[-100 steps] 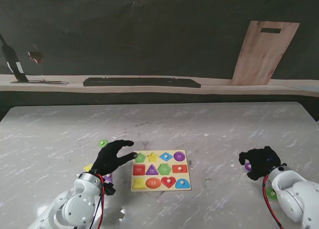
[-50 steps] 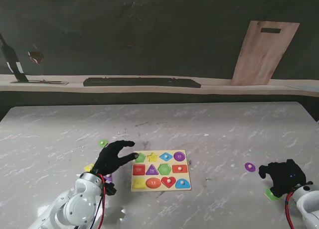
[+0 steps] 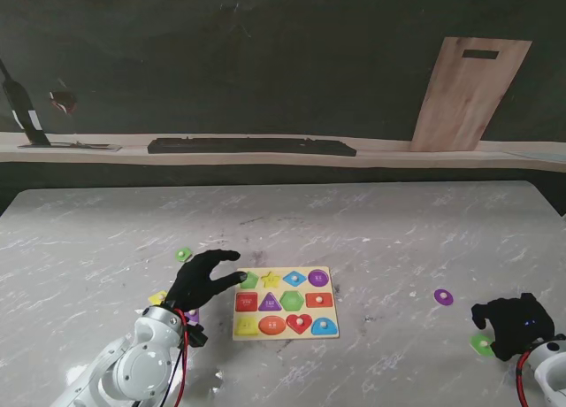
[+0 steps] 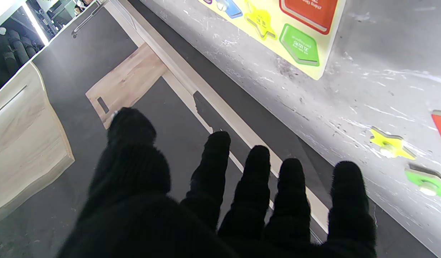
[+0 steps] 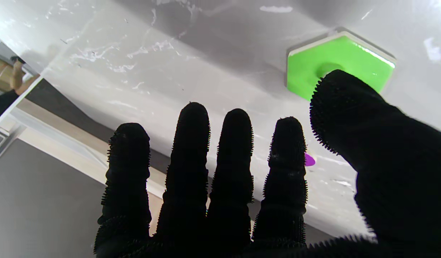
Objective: Fit puzzle pieces into a puzzle board
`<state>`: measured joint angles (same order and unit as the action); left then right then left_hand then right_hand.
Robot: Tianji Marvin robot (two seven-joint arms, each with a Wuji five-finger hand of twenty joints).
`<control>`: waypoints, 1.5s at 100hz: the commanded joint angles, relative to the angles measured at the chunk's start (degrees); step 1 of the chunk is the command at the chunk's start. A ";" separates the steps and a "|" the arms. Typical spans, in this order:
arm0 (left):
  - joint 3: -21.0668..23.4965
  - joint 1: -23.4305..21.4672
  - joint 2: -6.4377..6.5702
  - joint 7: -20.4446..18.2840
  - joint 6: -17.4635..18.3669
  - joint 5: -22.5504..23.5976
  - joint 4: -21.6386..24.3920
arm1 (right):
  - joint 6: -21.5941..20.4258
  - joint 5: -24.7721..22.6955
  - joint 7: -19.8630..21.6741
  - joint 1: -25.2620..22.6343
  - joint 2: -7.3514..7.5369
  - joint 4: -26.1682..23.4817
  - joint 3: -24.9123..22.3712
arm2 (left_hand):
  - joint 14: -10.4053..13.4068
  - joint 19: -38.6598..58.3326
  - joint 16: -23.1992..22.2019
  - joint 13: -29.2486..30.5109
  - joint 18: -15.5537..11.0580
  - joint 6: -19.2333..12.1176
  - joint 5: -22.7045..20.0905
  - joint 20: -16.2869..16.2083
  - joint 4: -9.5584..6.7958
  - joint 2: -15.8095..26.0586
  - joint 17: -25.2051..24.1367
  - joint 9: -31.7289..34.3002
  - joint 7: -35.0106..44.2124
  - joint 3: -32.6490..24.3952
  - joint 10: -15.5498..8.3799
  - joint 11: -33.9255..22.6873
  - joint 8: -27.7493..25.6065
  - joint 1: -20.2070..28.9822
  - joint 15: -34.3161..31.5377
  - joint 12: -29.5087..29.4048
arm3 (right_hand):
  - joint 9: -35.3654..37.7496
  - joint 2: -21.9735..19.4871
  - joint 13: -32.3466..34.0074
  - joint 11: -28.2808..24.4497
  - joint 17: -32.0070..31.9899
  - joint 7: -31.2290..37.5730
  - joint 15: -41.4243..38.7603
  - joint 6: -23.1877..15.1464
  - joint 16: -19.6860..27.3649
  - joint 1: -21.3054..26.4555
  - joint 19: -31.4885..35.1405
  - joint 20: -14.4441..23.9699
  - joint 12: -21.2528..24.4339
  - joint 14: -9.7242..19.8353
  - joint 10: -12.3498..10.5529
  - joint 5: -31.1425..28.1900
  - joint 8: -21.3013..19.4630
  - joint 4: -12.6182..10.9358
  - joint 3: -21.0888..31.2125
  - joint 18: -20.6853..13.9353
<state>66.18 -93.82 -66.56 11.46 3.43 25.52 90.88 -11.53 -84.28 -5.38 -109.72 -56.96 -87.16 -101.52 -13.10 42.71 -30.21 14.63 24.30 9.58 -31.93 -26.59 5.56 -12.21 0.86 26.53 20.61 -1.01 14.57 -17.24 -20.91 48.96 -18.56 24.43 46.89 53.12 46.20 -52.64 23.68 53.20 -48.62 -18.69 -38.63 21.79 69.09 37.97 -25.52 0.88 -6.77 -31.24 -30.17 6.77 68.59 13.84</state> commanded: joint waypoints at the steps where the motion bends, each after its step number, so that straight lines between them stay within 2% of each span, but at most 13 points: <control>1: -0.12 -0.03 -0.06 -0.24 -0.15 -0.34 0.13 | 0.00 -0.08 0.15 -0.55 0.16 0.42 0.22 | 1.29 -0.51 0.50 0.21 -4.57 -1.41 -1.38 -0.49 -2.06 1.76 -0.85 0.45 -1.16 2.46 -0.04 0.83 0.21 0.40 1.27 -0.63 | 2.01 1.22 1.57 0.33 0.52 1.58 0.29 -1.78 0.27 0.77 -0.54 1.06 0.57 0.64 -1.51 -1.49 -0.60 1.65 2.47 0.42; 52: -0.21 0.06 -0.10 -0.21 -0.31 -0.46 0.16 | 0.84 0.95 0.25 0.05 0.05 1.14 1.50 | 1.26 -0.51 0.48 0.29 -4.50 -1.44 -1.43 -0.53 -2.06 1.68 -0.81 0.50 -1.04 2.41 -0.09 0.80 0.17 0.44 1.24 -0.62 | 4.44 -0.91 2.94 0.77 1.21 2.62 0.05 -2.01 0.00 0.41 -0.74 0.86 0.77 0.60 -1.85 -4.45 -0.82 1.60 1.81 0.80; 57: -0.24 0.10 -0.09 -0.24 -0.35 -0.46 0.15 | 1.03 1.05 0.28 0.15 0.04 1.28 1.65 | 1.31 -0.50 0.48 0.29 -4.53 -1.51 -1.42 -0.54 -2.05 1.71 -0.80 0.54 -1.06 2.42 -0.19 0.79 0.18 0.40 1.25 -0.61 | 4.74 -0.85 2.89 0.90 1.21 3.78 0.13 -2.48 -0.05 1.33 -0.68 0.75 1.05 0.63 -1.89 -4.65 1.99 4.00 1.50 0.79; 68: -0.32 0.17 -0.10 -0.37 -0.54 -0.61 0.12 | 1.48 1.20 -0.05 0.44 0.05 1.84 2.09 | 1.34 -0.53 0.49 0.23 -4.55 -1.41 -1.37 -0.53 -2.05 1.70 -0.84 0.43 -1.09 2.41 -0.17 0.84 0.19 0.45 1.28 -0.63 | 5.98 -0.63 2.97 0.91 1.25 6.16 -0.03 -3.99 -0.08 2.49 -0.64 0.69 2.22 0.69 -1.96 -5.29 5.29 7.66 0.93 0.71; 88: -0.47 0.33 -0.11 -0.39 -0.75 -0.63 0.02 | 2.36 1.60 -0.72 1.15 0.09 3.23 3.05 | 1.26 -0.53 0.49 0.22 -4.54 -1.39 -1.32 -0.53 -2.06 1.74 -0.85 0.46 -1.15 2.42 -0.17 0.83 0.21 0.43 1.29 -0.62 | 9.05 -0.04 3.69 0.99 1.57 10.03 -0.49 -6.56 -0.11 3.99 -0.42 0.56 3.61 0.80 -2.10 -7.18 8.41 10.24 0.38 0.88; 102: -0.60 0.47 -0.11 -0.53 -0.98 -0.72 -0.08 | 2.92 2.17 -1.25 1.61 0.07 4.13 3.69 | 1.33 -0.51 0.49 0.19 -4.56 -1.47 -1.31 -0.55 -2.06 1.80 -0.82 0.42 -1.19 2.43 -0.16 0.85 0.22 0.41 1.32 -0.62 | 12.81 -1.73 4.92 0.99 2.22 13.75 -1.19 -9.51 -0.17 5.43 0.00 0.41 4.52 1.01 -2.21 -10.18 10.95 10.67 -0.14 0.77; 113: -0.67 0.54 -0.12 -0.52 -1.06 -0.76 -0.12 | 3.34 3.04 -1.13 1.82 -0.03 4.56 4.05 | 1.33 -0.53 0.49 0.19 -4.57 -1.42 -1.36 -0.54 -2.06 1.77 -0.85 0.37 -1.16 2.44 -0.09 0.86 0.21 0.41 1.32 -0.63 | 15.30 -3.93 5.84 1.49 2.63 14.19 -1.67 -9.36 -0.23 6.47 0.29 0.28 5.26 0.92 -1.69 -12.87 11.85 10.59 -0.71 0.88; 132: -0.74 0.59 -0.13 -0.53 -1.14 -0.78 -0.14 | 3.36 4.38 -0.43 1.69 -0.25 4.39 4.16 | 1.37 -0.56 0.50 0.16 -4.61 -1.37 -1.30 -0.54 -2.06 1.73 -0.86 0.38 -1.17 2.44 -0.14 0.83 0.20 0.41 1.33 -0.62 | 16.37 -2.50 6.62 1.29 3.09 14.40 -2.44 -8.48 -0.51 6.62 0.76 0.29 5.33 0.17 -0.68 -14.59 12.26 10.08 0.85 1.47; 150: -0.77 0.61 -0.12 -0.56 -1.09 -0.78 -0.14 | 2.14 5.88 -2.11 1.91 -0.48 4.36 3.87 | 1.37 -0.55 0.49 0.20 -4.61 -1.46 -1.37 -0.55 -2.06 1.71 -0.83 0.42 -1.10 2.43 -0.22 0.78 0.17 0.41 1.31 -0.60 | 16.91 0.02 7.76 0.11 4.18 14.66 -3.78 -7.00 -1.10 6.68 1.69 0.44 5.24 -0.67 0.64 -15.81 11.98 9.82 3.49 1.74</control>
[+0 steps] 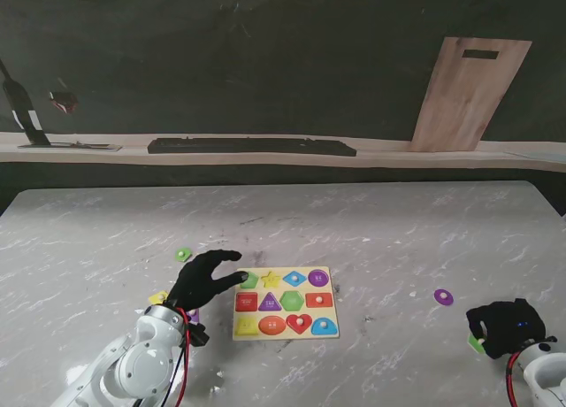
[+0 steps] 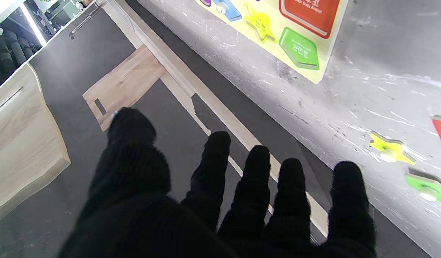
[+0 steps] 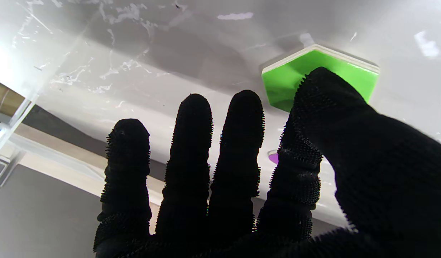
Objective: Fit puzzle pieces into a puzzle board
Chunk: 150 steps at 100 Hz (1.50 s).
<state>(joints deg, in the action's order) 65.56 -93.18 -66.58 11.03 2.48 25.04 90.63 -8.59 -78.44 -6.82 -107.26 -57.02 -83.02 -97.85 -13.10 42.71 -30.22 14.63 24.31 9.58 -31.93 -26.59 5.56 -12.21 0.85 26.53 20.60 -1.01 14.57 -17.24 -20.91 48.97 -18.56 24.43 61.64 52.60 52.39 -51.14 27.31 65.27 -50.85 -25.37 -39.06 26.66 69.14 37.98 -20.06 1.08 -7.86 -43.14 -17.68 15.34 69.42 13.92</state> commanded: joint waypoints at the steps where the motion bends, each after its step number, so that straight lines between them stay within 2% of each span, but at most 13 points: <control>1: -0.14 -0.04 -0.11 -0.13 -0.14 -0.31 0.11 | -0.87 0.12 -0.78 -0.52 -0.44 0.22 0.18 | 1.33 -0.57 0.49 0.16 -4.63 -1.45 -1.33 -0.55 -2.06 1.73 -0.84 0.37 -1.10 2.43 -0.15 0.80 0.18 0.39 1.32 -0.60 | 2.19 0.61 1.70 -1.43 0.64 2.62 -1.64 -0.23 -0.70 1.85 1.69 0.45 -0.21 -0.90 1.82 -3.98 -0.53 1.23 2.73 1.68; 22: -0.07 -0.13 -0.11 -0.09 -0.04 -0.28 0.19 | -2.35 1.58 -2.02 0.35 -0.73 -0.64 0.24 | 1.34 -0.57 0.50 0.21 -4.57 -1.50 -1.30 -0.57 -2.05 1.70 -0.81 0.44 -1.04 2.46 -0.17 0.79 0.16 0.32 1.33 -0.61 | 2.64 1.77 3.10 -2.33 2.68 2.39 -2.99 1.94 -1.19 2.37 3.00 0.63 0.09 -2.02 3.64 -4.60 -0.69 1.25 3.75 2.63; 41: -0.09 -0.17 -0.13 -0.11 -0.36 -0.39 0.28 | -3.98 2.71 0.03 2.12 -0.90 -2.87 1.29 | 1.40 -0.56 0.47 0.24 -4.59 -1.51 -1.32 -0.59 -2.06 1.70 -0.80 0.43 -1.05 2.43 -0.28 0.80 0.17 0.38 1.29 -0.61 | 3.19 2.36 4.48 -2.82 4.40 2.38 -4.05 3.32 -1.52 2.85 4.14 0.71 0.31 -2.80 4.86 -5.25 -0.73 1.16 3.90 2.83; 58: -0.07 -0.16 -0.11 -0.20 -0.29 -0.43 0.29 | -3.36 4.17 2.61 5.42 -1.06 -4.06 4.88 | 1.32 -0.54 0.47 0.21 -4.60 -1.43 -1.35 -0.59 -2.06 1.73 -0.82 0.42 -1.06 2.42 -0.15 0.81 0.17 0.38 1.29 -0.61 | 3.72 3.24 5.58 -3.28 5.57 2.25 -4.96 4.50 -1.75 3.03 5.35 0.75 0.50 -3.64 5.89 -5.67 -0.79 1.02 4.49 3.09; 86: 0.00 -0.20 -0.15 -0.12 -0.21 -0.57 0.32 | -0.46 9.55 8.09 15.13 -1.30 -2.40 15.42 | 1.35 -0.56 0.47 0.15 -4.63 -1.39 -1.33 -0.57 -2.07 1.78 -0.84 0.36 -1.13 2.41 -0.17 0.84 0.20 0.42 1.28 -0.62 | 4.15 4.22 6.81 -3.93 6.90 2.12 -6.29 6.12 -2.02 3.35 7.39 0.83 0.77 -4.81 7.17 -6.52 -1.02 0.85 5.25 3.83; 110: 0.02 -0.16 -0.18 -0.11 -0.30 -0.77 0.33 | 3.98 15.55 12.52 23.93 -1.70 0.35 26.49 | 1.36 -0.55 0.49 0.11 -4.64 -1.45 -1.37 -0.57 -2.07 1.78 -0.86 0.30 -1.14 2.43 -0.16 0.83 0.20 0.43 1.30 -0.62 | 4.39 4.87 7.36 -4.20 7.15 1.81 -7.01 6.95 -2.09 3.76 8.47 0.87 0.98 -5.64 8.05 -6.98 -1.25 0.75 5.66 4.43; 126: 0.10 -0.19 -0.19 -0.10 -0.19 -0.84 0.33 | 5.78 19.16 14.53 29.56 -1.93 2.82 34.03 | 1.33 -0.56 0.50 0.12 -4.63 -1.38 -1.34 -0.58 -2.06 1.76 -0.87 0.35 -1.14 2.44 -0.08 0.82 0.20 0.43 1.31 -0.63 | 4.40 4.98 7.43 -4.26 7.10 1.65 -7.20 6.97 -2.07 3.80 8.82 0.86 1.07 -5.76 8.08 -7.10 -1.47 0.76 5.74 4.57; 150: 0.05 -0.12 -0.19 -0.35 -0.34 -1.17 0.29 | 7.76 25.19 15.45 36.37 -2.77 5.50 44.19 | 1.34 -0.60 0.50 0.15 -4.59 -1.37 -1.37 -0.56 -2.06 1.74 -0.89 0.36 -1.08 2.42 -0.15 0.83 0.17 0.47 1.31 -0.63 | 4.43 5.13 7.62 -4.40 7.35 1.42 -7.49 7.04 -2.06 3.81 9.25 0.83 1.12 -5.91 8.40 -7.08 -1.68 0.66 5.88 4.71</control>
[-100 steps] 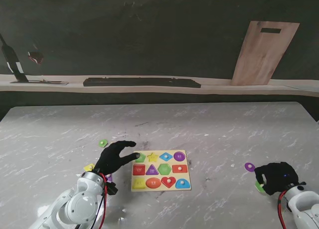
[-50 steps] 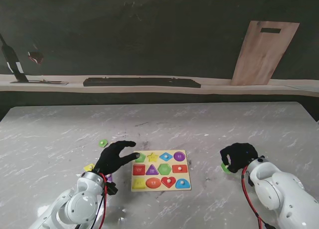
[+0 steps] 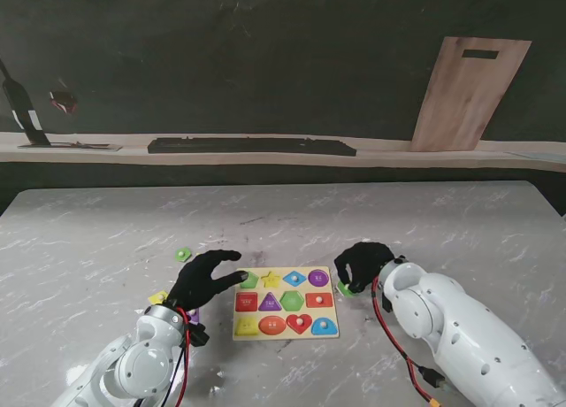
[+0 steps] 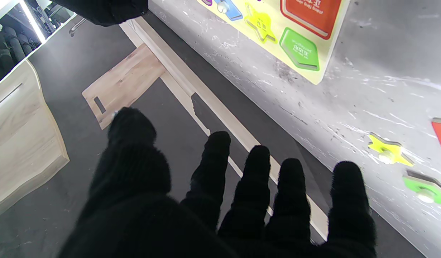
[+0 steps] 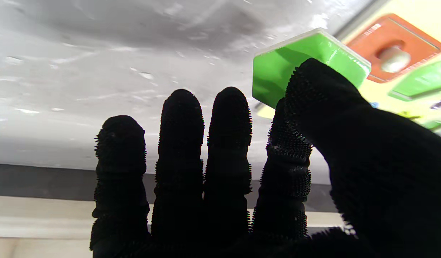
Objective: Fit puzzle pieces into a puzzle board
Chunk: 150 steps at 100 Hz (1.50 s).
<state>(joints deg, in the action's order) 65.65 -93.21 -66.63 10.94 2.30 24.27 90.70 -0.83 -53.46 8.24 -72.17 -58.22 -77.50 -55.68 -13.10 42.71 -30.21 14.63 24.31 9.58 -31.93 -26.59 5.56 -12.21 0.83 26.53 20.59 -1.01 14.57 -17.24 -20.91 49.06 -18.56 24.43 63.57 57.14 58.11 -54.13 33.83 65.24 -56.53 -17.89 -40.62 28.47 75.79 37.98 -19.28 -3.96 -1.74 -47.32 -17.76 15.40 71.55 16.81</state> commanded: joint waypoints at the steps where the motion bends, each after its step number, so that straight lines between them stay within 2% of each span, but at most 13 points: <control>1: -0.04 -0.08 -0.13 -0.26 -0.17 -0.41 0.22 | 0.06 0.44 0.41 1.52 -1.61 0.06 2.36 | 1.35 -0.61 0.50 0.14 -4.60 -1.40 -1.39 -0.56 -2.06 1.71 -0.87 0.37 -1.06 2.44 -0.13 0.83 0.17 0.36 1.32 -0.63 | 2.51 0.57 1.92 -1.42 0.84 1.51 -1.84 -0.44 -0.50 2.01 2.62 0.83 0.34 -0.89 2.26 -3.00 -1.65 0.59 3.78 1.82; 33: -0.20 0.13 -0.14 -0.56 -0.38 -0.90 0.06 | 3.75 6.22 0.69 7.02 -3.09 0.45 11.36 | 1.34 -0.59 0.49 0.10 -4.61 -1.47 -1.30 -0.58 -2.06 1.74 -0.87 0.34 -1.07 2.44 -0.13 0.84 0.17 0.34 1.31 -0.62 | 2.48 0.78 2.04 -1.59 0.83 1.50 -2.14 -0.09 -0.49 2.15 2.97 0.82 0.37 -1.26 2.64 -3.14 -1.87 0.42 3.89 2.19; 75: -0.13 0.09 -0.21 -0.38 -0.44 -1.04 0.09 | 6.30 8.83 -0.14 12.56 -4.57 3.23 21.16 | 1.35 -0.56 0.48 0.05 -4.61 -1.37 -1.36 -0.60 -2.07 1.85 -0.89 0.29 -1.08 2.43 -0.14 0.84 0.18 0.34 1.31 -0.63 | 2.22 0.54 1.74 -1.70 0.45 1.26 -2.30 -0.37 -0.46 2.03 3.14 0.83 0.35 -1.34 2.52 -2.92 -2.13 0.35 3.81 2.23; 114: 0.03 -0.04 -0.18 -0.35 -0.17 -0.91 0.12 | 9.55 11.15 -1.81 15.06 -6.16 6.34 26.48 | 1.30 -0.58 0.48 0.14 -4.63 -1.40 -1.37 -0.58 -2.07 1.74 -0.85 0.36 -1.11 2.44 -0.15 0.81 0.19 0.38 1.29 -0.62 | 2.26 0.62 2.04 -2.12 0.60 1.33 -3.10 0.03 -0.72 2.21 3.64 0.93 0.22 -1.57 2.94 -3.00 -2.30 0.11 3.98 1.92; 150: 0.15 -0.16 -0.15 -0.37 -0.04 -0.83 0.19 | 10.33 11.26 -2.25 16.57 -6.76 7.81 29.29 | 1.36 -0.60 0.49 0.15 -4.64 -1.46 -1.38 -0.57 -2.06 1.73 -0.89 0.40 -1.05 2.44 -0.17 0.81 0.15 0.32 1.33 -0.61 | 2.18 0.74 2.20 -2.30 0.71 1.41 -3.47 0.11 -0.80 2.24 4.06 1.06 0.26 -1.77 3.02 -3.05 -2.34 -0.12 4.05 2.15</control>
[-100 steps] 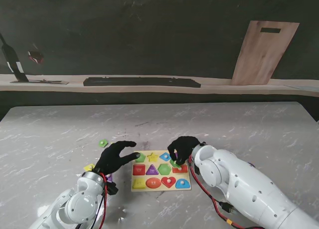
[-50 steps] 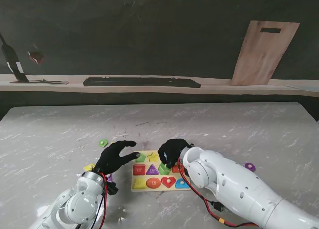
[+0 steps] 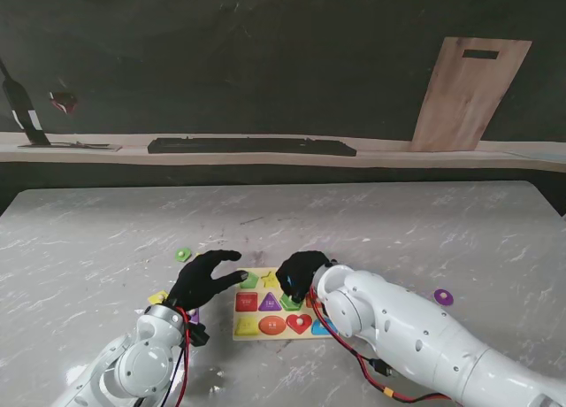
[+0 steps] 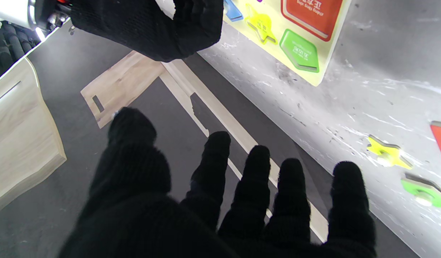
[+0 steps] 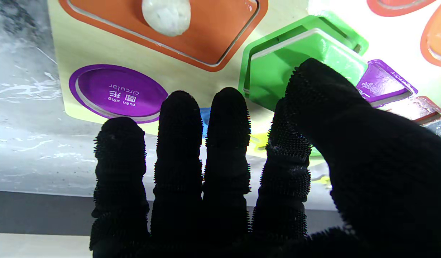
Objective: Fit puzzle pieces into a puzzle board
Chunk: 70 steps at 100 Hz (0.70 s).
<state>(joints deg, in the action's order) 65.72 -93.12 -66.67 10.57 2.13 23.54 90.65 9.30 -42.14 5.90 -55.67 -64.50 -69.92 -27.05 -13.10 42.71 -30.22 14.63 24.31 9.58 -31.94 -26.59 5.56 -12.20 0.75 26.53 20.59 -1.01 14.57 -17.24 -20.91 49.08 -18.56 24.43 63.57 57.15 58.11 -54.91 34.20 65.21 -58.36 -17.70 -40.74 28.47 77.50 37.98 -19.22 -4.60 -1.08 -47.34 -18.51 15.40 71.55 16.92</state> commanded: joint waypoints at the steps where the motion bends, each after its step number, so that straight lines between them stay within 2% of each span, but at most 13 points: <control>1: 0.09 -0.26 -0.11 0.00 0.14 -0.10 0.24 | 0.21 -0.09 0.09 0.11 -0.48 0.27 0.73 | 1.39 -0.60 0.49 0.16 -4.64 -1.46 -1.38 -0.57 -2.07 1.71 -0.82 0.44 -1.05 2.43 -0.16 0.80 0.15 0.33 1.32 -0.61 | 2.19 0.72 2.20 -1.52 0.36 1.44 -1.64 -0.07 -0.68 2.21 2.37 1.07 0.20 -1.13 2.34 -3.03 -1.60 -0.12 4.03 2.04; 35: 0.07 -0.29 -0.08 -0.13 0.21 -0.13 0.21 | 1.18 0.49 0.03 1.06 -0.99 1.63 2.61 | 1.36 -0.58 0.48 0.14 -4.57 -1.38 -1.31 -0.58 -2.07 1.80 -0.80 0.34 -1.08 2.42 -0.15 0.84 0.16 0.31 1.33 -0.62 | 2.17 0.48 2.40 -1.74 0.53 1.40 -1.92 0.11 -0.69 2.09 2.73 1.17 0.15 -1.11 2.41 -2.83 -1.54 -0.17 3.95 2.11; 70: 0.05 -0.29 -0.09 -0.07 0.14 -0.11 0.20 | 2.43 0.21 1.28 0.69 -0.56 0.36 2.45 | 1.31 -0.56 0.47 0.07 -4.60 -1.32 -1.34 -0.60 -2.07 1.82 -0.80 0.34 -1.13 2.44 -0.17 0.83 0.19 0.31 1.32 -0.63 | 2.14 0.57 2.21 -1.93 0.14 1.48 -2.13 0.46 -0.68 1.77 3.02 1.32 0.19 -1.63 2.59 -2.97 -1.33 -0.46 4.04 2.47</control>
<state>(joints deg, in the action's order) 65.76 -93.20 -66.67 10.53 2.22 23.56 90.66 11.51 -41.59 6.76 -54.37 -65.19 -69.09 -24.72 -13.10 42.71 -30.21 14.63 24.31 9.58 -31.93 -26.59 5.56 -12.20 0.75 26.53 20.59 -1.01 14.57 -17.24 -20.91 49.08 -18.56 24.43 63.57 57.81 58.15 -55.05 34.21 65.96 -58.58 -17.26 -40.75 28.46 77.69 38.01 -19.22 -4.71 -1.04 -47.47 -20.27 15.41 71.61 16.92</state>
